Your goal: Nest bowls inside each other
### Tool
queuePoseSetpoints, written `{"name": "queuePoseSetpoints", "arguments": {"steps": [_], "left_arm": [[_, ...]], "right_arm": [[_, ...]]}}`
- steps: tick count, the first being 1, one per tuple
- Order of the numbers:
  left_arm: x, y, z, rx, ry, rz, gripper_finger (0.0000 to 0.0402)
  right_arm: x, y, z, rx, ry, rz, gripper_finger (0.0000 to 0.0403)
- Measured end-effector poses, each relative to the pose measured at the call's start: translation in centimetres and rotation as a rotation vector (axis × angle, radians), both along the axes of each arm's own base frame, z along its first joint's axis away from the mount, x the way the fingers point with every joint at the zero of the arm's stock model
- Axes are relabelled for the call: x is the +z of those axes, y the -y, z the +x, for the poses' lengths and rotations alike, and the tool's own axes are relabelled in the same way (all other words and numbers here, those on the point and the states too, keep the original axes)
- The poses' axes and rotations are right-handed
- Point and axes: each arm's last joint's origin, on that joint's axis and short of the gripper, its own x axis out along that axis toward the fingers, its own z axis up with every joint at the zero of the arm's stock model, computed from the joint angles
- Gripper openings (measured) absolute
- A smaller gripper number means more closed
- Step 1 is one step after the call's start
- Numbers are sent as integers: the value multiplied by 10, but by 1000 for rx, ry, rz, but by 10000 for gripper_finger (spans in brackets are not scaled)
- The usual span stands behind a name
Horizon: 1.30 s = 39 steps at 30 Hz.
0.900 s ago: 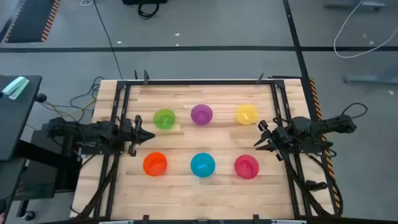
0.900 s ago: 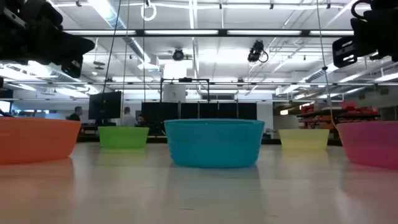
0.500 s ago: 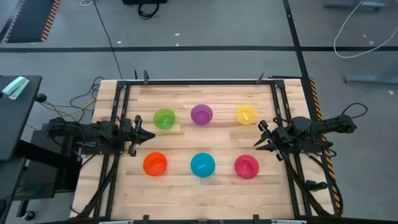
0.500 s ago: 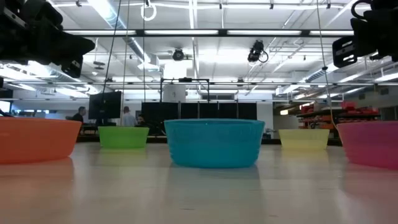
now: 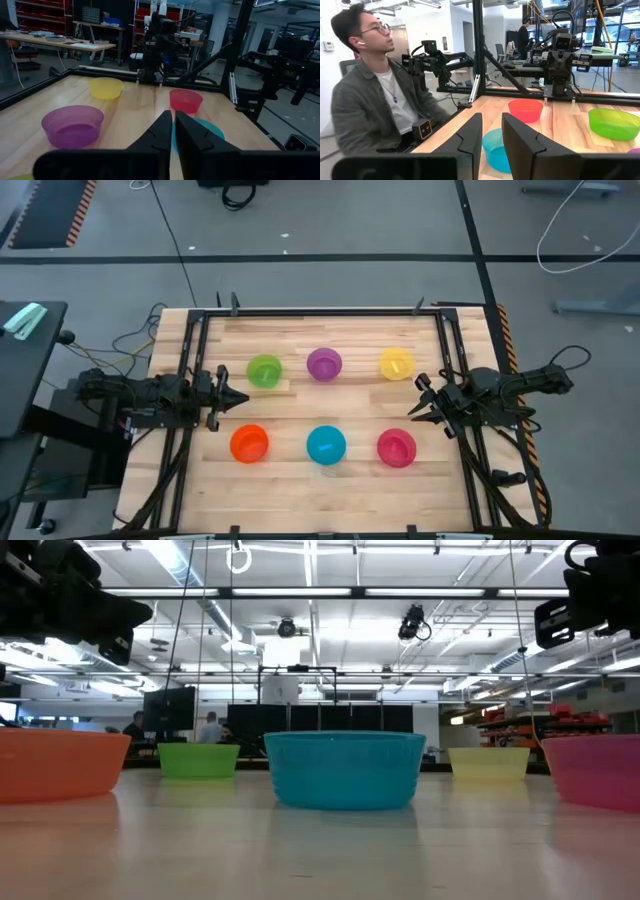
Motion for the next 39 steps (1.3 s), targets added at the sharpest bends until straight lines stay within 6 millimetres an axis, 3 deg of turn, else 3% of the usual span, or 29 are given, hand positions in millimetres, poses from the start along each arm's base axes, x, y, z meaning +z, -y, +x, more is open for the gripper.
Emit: {"name": "queuePoseSetpoints", "arguments": {"steps": [39], "left_arm": [[0, 0, 0, 1, 0, 0, 23]], "right_arm": [[2, 1, 0, -33, 32, -26, 81]]}}
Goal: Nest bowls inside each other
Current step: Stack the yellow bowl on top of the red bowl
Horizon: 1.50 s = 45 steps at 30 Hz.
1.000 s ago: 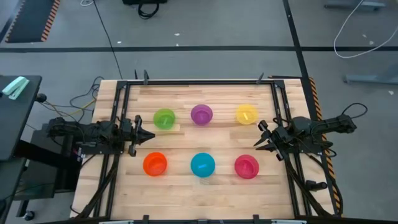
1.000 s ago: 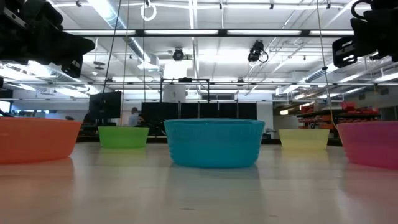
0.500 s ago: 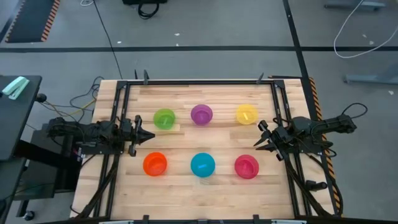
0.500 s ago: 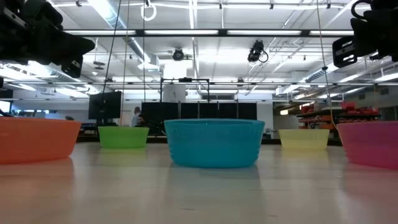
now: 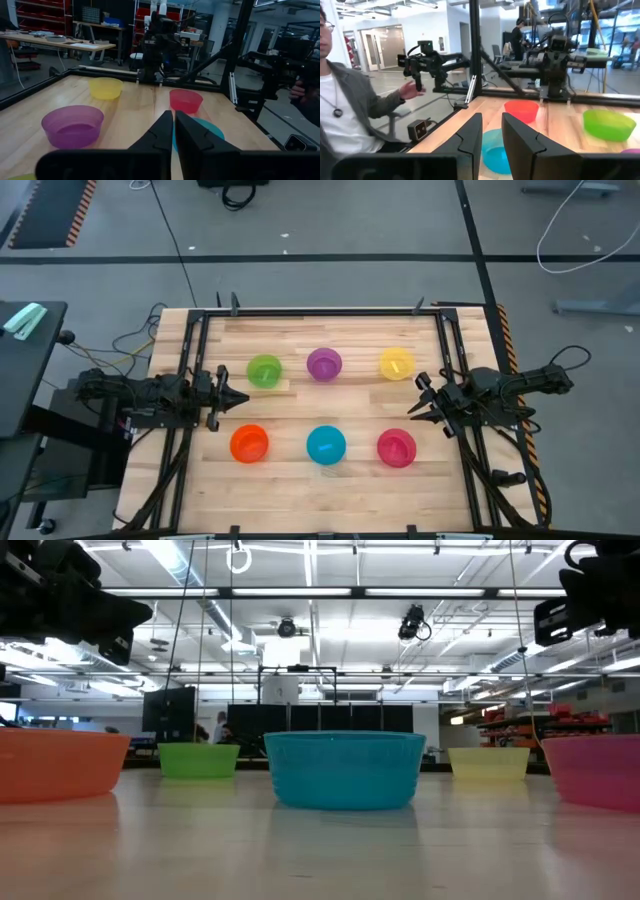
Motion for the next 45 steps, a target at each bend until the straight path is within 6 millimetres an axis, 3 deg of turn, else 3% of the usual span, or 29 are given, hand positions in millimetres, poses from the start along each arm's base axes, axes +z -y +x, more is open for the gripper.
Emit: {"name": "queuePoseSetpoints", "arguments": {"steps": [5, 13, 16, 22, 30, 38, 45], "left_arm": [[0, 0, 0, 0, -1, 0, 27], [0, 0, 0, 2, 5, 28, 36], [4, 0, 0, 6, 37, 95, 32], [7, 0, -1, 9, 77, 98, 24], [15, 0, -2, 14, 153, 85, 29], [15, -1, -2, 21, 154, 87, 34], [15, -4, -2, 118, 146, 78, 38]], "right_arm": [[6, 1, -1, -33, 116, -117, 81], [17, 3, -2, -126, 219, -89, 81], [19, 8, -2, -266, 206, 19, 81], [16, 22, -3, -711, 135, 314, 81], [41, 25, -15, -784, -105, 327, 81], [84, 35, -31, -1032, -431, 303, 81], [109, 40, 1, -1142, -606, 152, 110]]}}
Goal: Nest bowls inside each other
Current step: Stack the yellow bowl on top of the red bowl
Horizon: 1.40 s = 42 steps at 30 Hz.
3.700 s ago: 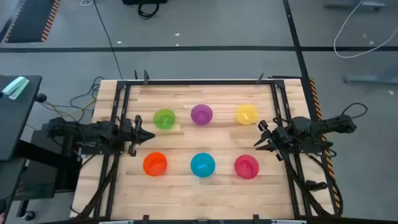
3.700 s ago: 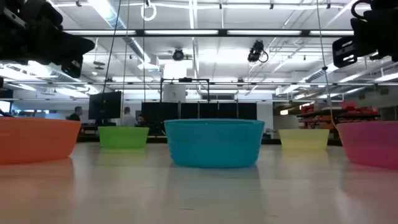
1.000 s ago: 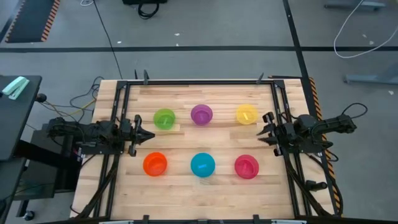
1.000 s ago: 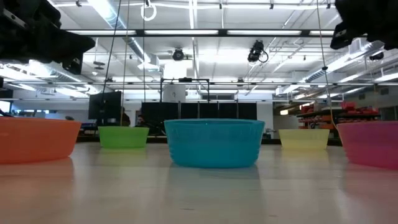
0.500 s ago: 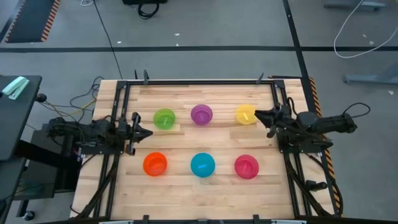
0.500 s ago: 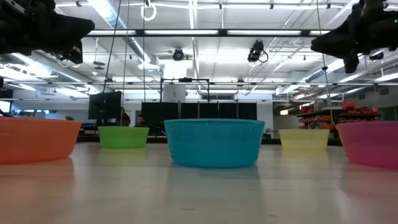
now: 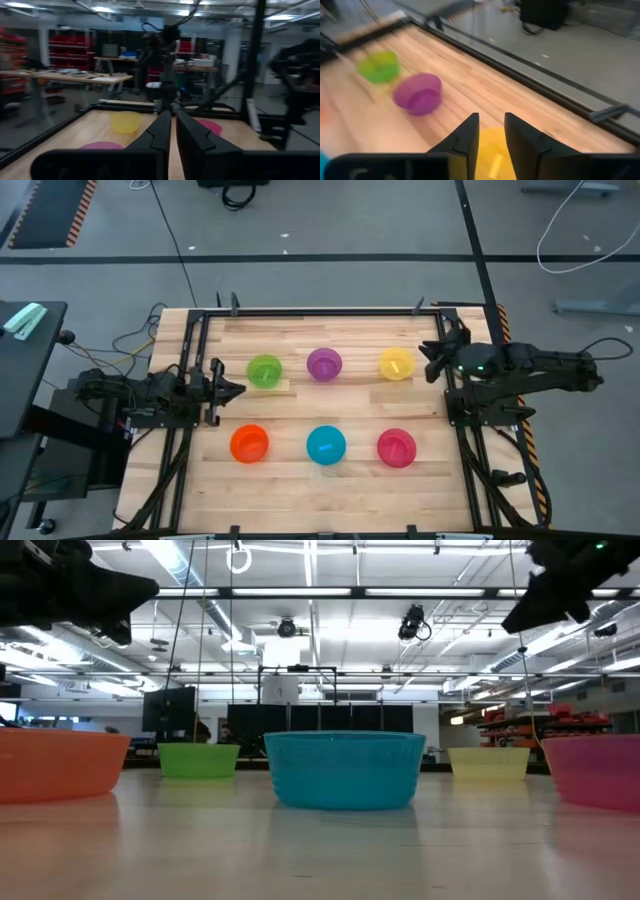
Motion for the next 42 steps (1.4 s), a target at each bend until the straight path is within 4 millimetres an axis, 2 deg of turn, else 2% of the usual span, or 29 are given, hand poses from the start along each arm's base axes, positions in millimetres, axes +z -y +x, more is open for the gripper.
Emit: {"name": "queuePoseSetpoints", "arguments": {"steps": [6, 14, 18, 23, 42], "left_arm": [[0, -2, 0, 73, -9, 31, 49], [-2, -2, 0, 75, -26, 37, 49], [-4, -2, 0, 74, -53, 43, 46], [-7, -2, 1, 91, -84, 51, 49], [-13, -3, 1, 131, -143, 53, 57]], "right_arm": [[2, 17, 34, -78, -201, 53, 148], [-8, 66, 60, -151, -338, 363, 148], [-17, 91, 66, -143, -360, 498, 144], [-33, 112, 67, -196, -405, 599, 144], [-94, 149, 80, -251, -652, 767, 135]]}}
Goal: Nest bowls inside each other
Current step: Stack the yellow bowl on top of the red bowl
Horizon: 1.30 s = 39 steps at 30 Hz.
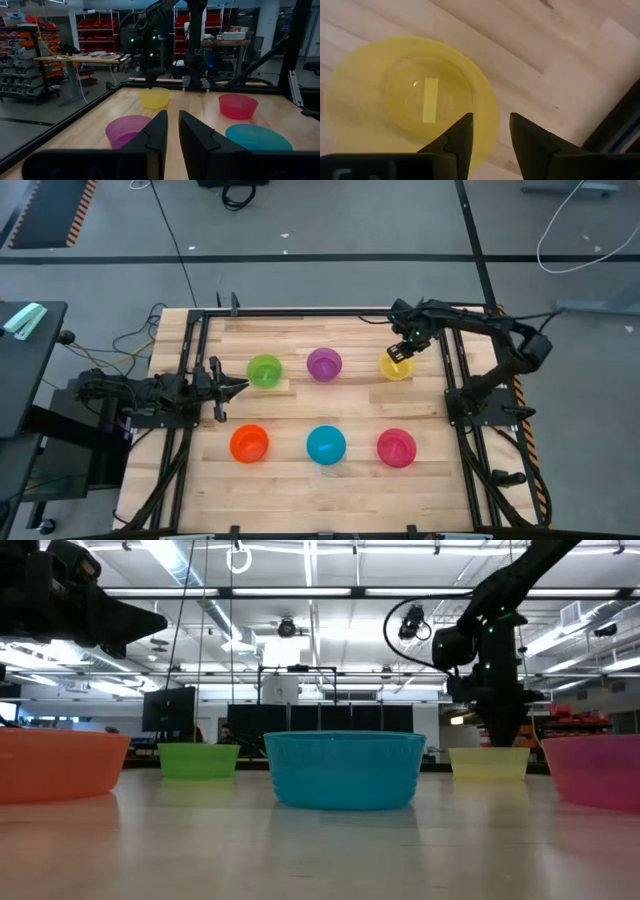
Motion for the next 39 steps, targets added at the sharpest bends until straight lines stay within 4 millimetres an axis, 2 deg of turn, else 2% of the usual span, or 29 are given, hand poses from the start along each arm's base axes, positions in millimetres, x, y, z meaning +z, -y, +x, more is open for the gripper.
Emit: {"name": "queuePoseSetpoints", "arguments": {"steps": [14, 19, 27, 33, 39], "left_arm": [[0, 0, 0, 0, -1, -6, 58], [0, 0, 0, -1, -1, -5, 58], [0, 0, 0, -1, -2, -6, 52], [0, 0, 0, -1, -2, -6, 59], [0, 0, 0, -1, -2, -6, 53]], "right_arm": [[-29, 11, 12, 9, -33, 30, 130], [-29, 12, 13, 9, -31, 29, 100], [-28, 12, 13, 7, -19, 32, 12], [-25, 11, 12, 30, -10, 33, 10], [-10, 4, 10, 59, 34, 13, 4]]}}
